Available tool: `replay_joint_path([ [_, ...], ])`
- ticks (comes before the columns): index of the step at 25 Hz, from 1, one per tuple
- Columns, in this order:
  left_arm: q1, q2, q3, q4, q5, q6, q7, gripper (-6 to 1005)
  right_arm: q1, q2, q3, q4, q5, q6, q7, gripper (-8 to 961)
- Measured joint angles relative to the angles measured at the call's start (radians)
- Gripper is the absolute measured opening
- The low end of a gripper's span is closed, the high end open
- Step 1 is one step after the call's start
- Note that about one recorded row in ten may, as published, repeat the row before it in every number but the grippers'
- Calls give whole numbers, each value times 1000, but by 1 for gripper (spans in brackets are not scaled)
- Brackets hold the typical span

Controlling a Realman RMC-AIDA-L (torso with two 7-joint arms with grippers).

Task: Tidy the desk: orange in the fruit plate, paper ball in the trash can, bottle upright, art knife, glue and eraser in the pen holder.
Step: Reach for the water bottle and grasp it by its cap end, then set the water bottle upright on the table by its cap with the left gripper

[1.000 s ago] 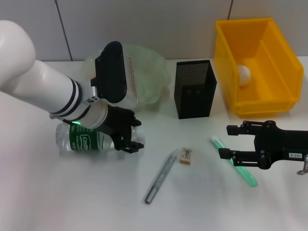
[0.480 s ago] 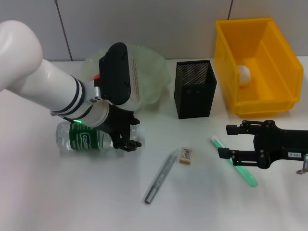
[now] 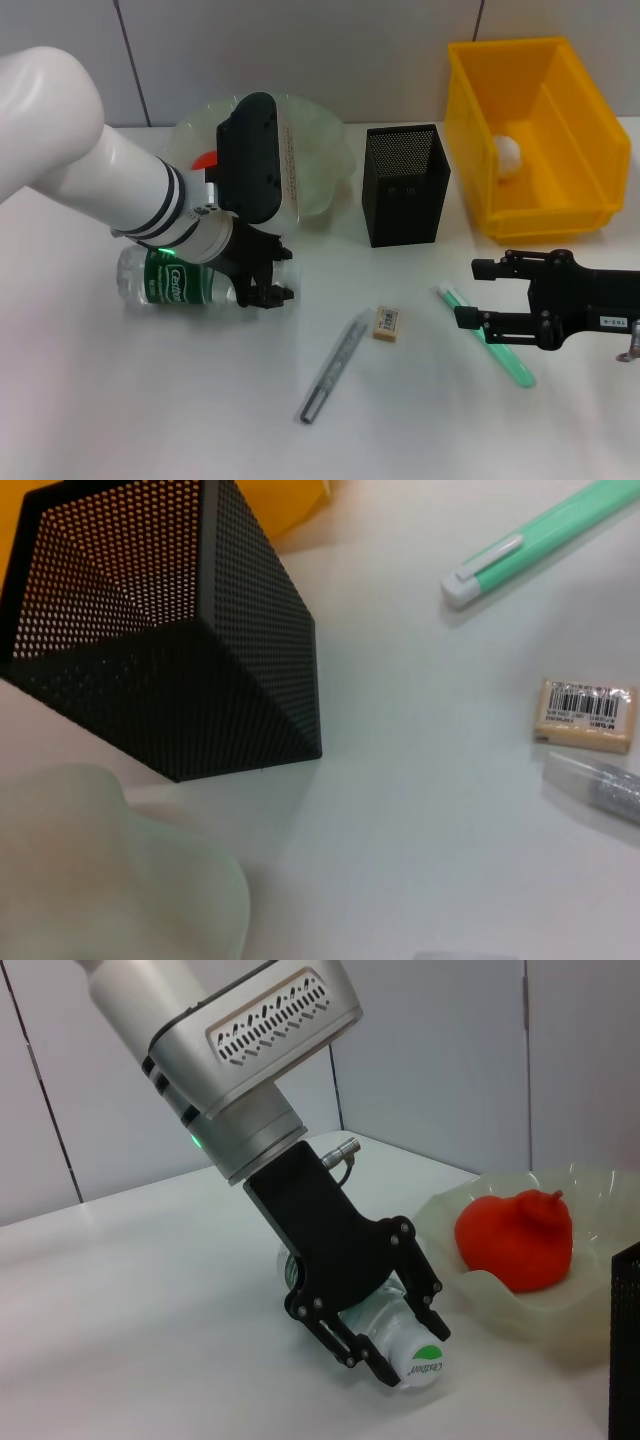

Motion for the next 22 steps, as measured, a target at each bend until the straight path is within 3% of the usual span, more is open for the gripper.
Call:
replay_joint_path([
  [13,0,-1,2,0,3,3,-3,475,1,-1,1,1,0,1,0,694],
  [22,27,2,-15,73,-5,43,-23,449,3,-1,3,1,2,2,0,693],
])
